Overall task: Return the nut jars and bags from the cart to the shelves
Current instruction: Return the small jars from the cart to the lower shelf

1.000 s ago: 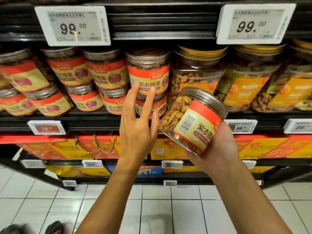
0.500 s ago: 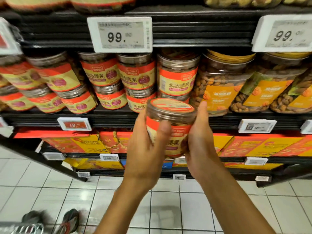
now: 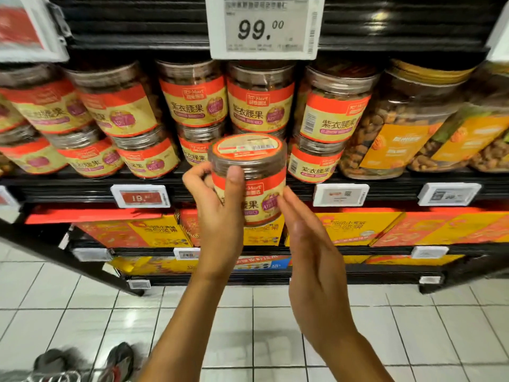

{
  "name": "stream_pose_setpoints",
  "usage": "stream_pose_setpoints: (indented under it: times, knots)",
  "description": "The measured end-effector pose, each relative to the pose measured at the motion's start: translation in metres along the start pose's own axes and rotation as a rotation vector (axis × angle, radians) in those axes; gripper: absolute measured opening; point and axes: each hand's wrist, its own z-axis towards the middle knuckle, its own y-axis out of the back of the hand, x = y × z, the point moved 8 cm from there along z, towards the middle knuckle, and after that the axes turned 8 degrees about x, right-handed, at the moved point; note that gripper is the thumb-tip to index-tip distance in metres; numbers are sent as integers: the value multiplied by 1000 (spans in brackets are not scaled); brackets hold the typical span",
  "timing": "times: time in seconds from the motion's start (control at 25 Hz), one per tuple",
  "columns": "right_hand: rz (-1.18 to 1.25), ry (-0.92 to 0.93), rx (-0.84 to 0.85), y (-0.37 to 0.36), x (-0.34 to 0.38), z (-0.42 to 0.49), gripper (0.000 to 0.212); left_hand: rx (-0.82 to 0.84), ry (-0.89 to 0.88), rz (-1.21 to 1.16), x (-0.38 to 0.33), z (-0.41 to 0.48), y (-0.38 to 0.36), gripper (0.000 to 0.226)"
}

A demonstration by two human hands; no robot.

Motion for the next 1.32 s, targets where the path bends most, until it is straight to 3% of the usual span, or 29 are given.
stream_pose_setpoints:
  times: [0.12, 0.2, 0.36, 0.56, 0.68, 0.76, 0.92, 1.08, 1.16, 1.24, 1.32]
  knots:
    - [0, 11, -31, 2, -9, 14, 44, 49, 9, 31, 13, 13, -5, 36]
    - [-22, 22, -23, 2, -16, 21, 45, 63, 33, 203, 20, 18, -5, 33]
    - [-64, 4, -35, 5, -28, 42, 37, 24, -12, 526, 17, 35, -5, 47]
    - [-121, -56, -40, 12, -38, 57, 42, 6, -20, 432, 22, 19, 11, 44]
    - [-155, -29, -77, 16, -37, 58, 48, 32, -131, 481, 22, -6, 22, 39]
    - [-143, -28, -83, 16, -39, 62, 51, 104, -114, 480, 30, -7, 16, 43]
    - [-125, -32, -88, 12, -44, 74, 54, 87, -121, 530, 30, 4, 11, 36]
    - [-128, -125, -88, 14, -43, 82, 43, 189, -28, 626, 22, 11, 5, 33]
    - [-210, -152, -81, 12, -27, 71, 39, 160, 45, 660, 1, -3, 15, 29]
    - [-281, -149, 40, -7, -4, 48, 34, 71, 179, 554, -29, -36, 38, 18]
    - [-236, -146, 223, -38, 23, 17, 26, -21, 312, 412, -64, -82, 66, 25]
